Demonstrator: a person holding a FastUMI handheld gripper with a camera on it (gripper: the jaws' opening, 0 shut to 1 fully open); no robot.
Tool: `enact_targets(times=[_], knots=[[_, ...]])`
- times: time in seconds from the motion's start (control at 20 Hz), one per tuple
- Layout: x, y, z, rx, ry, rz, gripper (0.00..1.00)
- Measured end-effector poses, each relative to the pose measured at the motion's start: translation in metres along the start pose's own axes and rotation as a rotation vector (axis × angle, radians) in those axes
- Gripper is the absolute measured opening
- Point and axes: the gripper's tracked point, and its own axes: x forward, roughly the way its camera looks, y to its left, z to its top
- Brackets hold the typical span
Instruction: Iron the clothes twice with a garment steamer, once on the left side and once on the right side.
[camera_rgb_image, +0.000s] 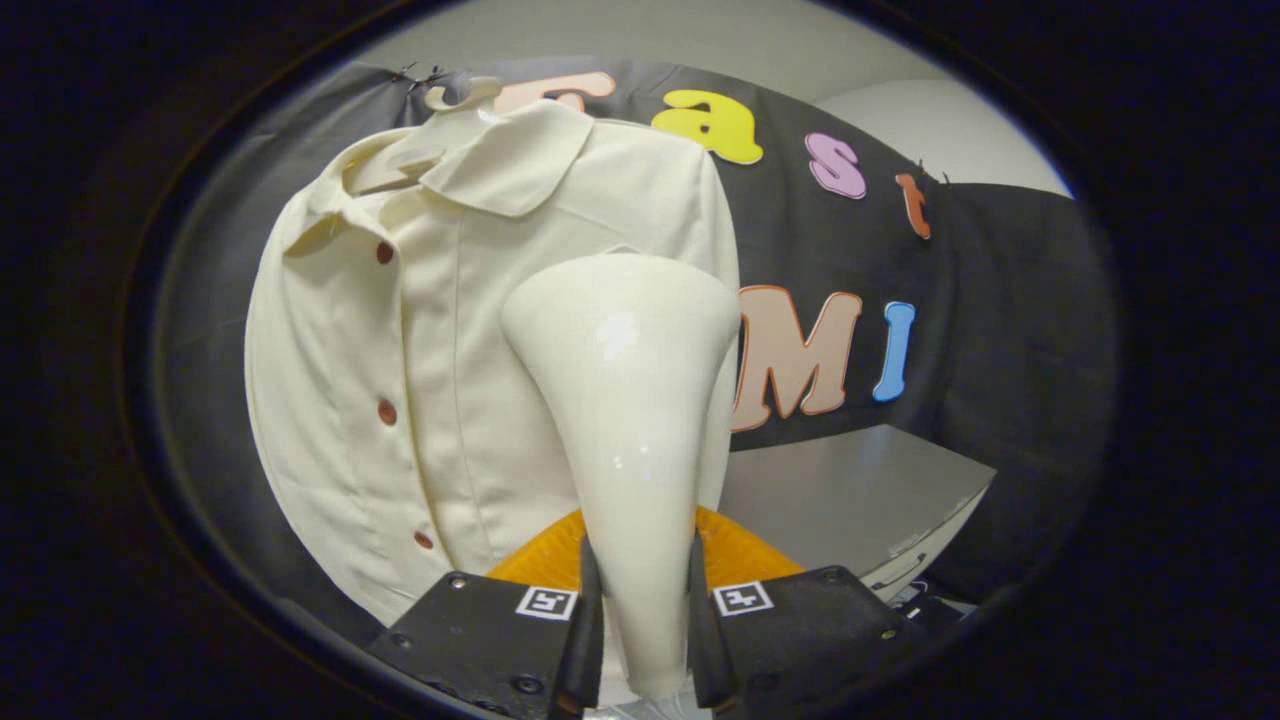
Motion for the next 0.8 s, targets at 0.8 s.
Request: enact_targets(times=[0.8], knots=[[0.005,0.012,-0.157,0.026,0.208,-0.014,0.36]])
